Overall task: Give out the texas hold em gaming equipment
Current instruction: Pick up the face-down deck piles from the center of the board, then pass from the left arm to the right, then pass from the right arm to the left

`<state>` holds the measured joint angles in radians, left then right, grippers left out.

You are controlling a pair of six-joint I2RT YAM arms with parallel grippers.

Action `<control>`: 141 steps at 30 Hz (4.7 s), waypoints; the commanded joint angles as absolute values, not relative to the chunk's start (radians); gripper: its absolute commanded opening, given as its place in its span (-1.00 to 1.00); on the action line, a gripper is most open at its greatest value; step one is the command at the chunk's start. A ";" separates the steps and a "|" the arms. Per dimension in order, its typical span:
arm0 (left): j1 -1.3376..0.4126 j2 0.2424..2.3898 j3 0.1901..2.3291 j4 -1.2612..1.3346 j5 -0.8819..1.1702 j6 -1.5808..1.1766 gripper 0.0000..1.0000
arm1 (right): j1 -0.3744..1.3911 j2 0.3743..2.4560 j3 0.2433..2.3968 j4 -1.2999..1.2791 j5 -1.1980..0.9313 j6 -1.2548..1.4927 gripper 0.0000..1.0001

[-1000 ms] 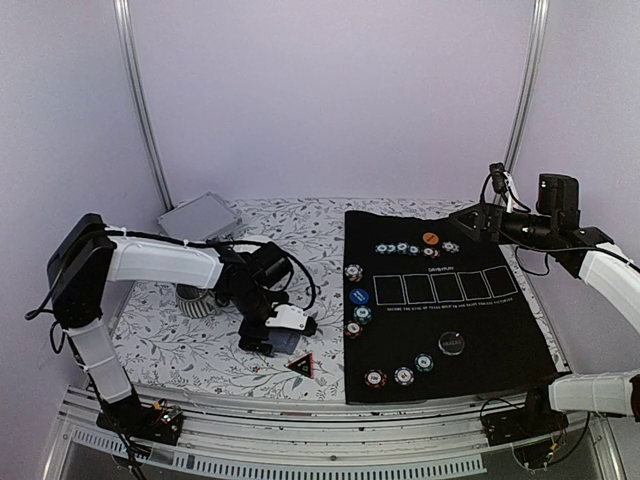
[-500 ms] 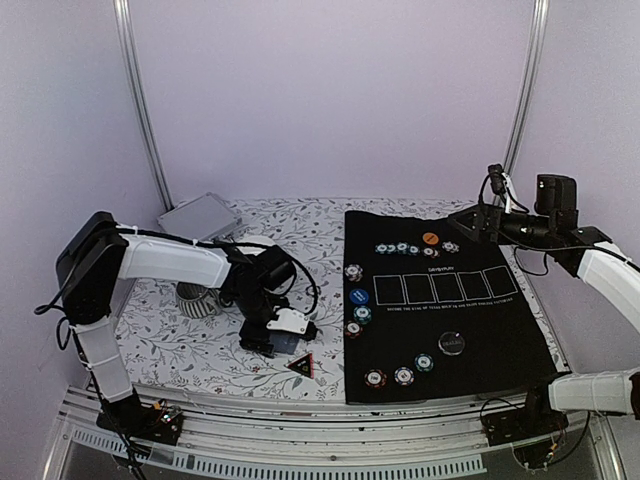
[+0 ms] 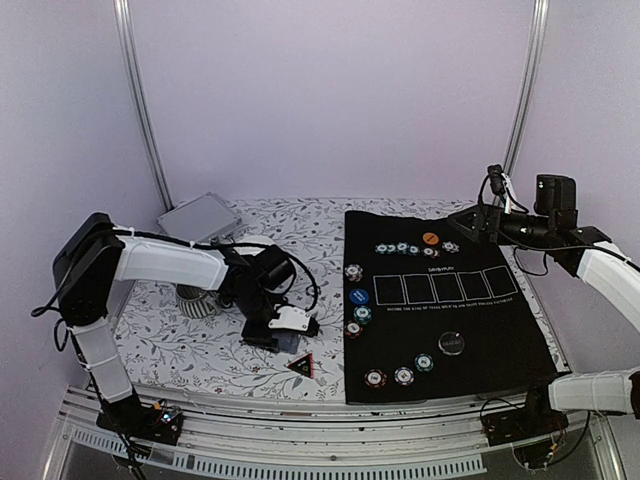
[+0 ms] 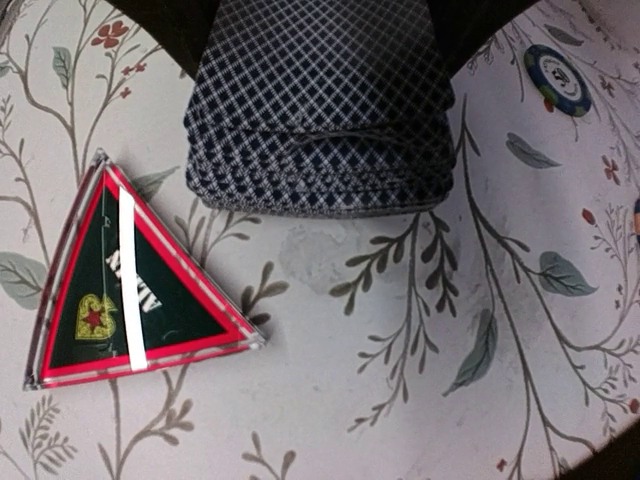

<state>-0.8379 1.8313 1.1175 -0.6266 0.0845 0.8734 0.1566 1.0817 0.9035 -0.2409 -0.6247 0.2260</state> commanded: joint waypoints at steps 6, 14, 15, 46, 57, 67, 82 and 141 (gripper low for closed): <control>-0.847 1.757 1.083 -0.575 0.044 0.831 0.10 | 0.157 1.100 0.901 -0.258 -0.686 0.260 0.98; -0.862 1.688 1.108 -0.603 0.000 0.804 0.10 | 0.188 1.151 0.854 -0.206 -0.750 0.349 0.98; -0.875 1.676 1.131 -0.621 -0.011 0.793 0.10 | 0.217 1.160 0.854 -0.193 -0.740 0.360 0.98; -1.093 1.522 1.423 -0.962 -0.291 0.528 0.15 | 0.870 1.833 1.091 0.568 -0.824 0.931 0.77; -1.094 1.520 1.439 -0.919 -0.265 0.484 0.13 | 0.902 1.934 1.129 0.651 -0.805 1.012 0.36; -1.094 1.499 1.431 -0.917 -0.222 0.453 0.18 | 0.893 1.887 1.117 0.605 -0.782 0.958 -0.96; -0.928 1.213 1.274 -0.432 0.184 0.070 0.96 | 0.740 1.676 1.165 0.238 -0.926 0.634 -0.97; -0.748 1.204 0.695 0.515 0.609 -0.215 0.73 | 0.793 1.565 1.373 -0.075 -0.995 0.163 -0.96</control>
<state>-0.7395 1.1992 0.7002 0.5022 0.5915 -0.2092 0.7856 1.6161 1.3682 -0.1123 -0.9653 0.1658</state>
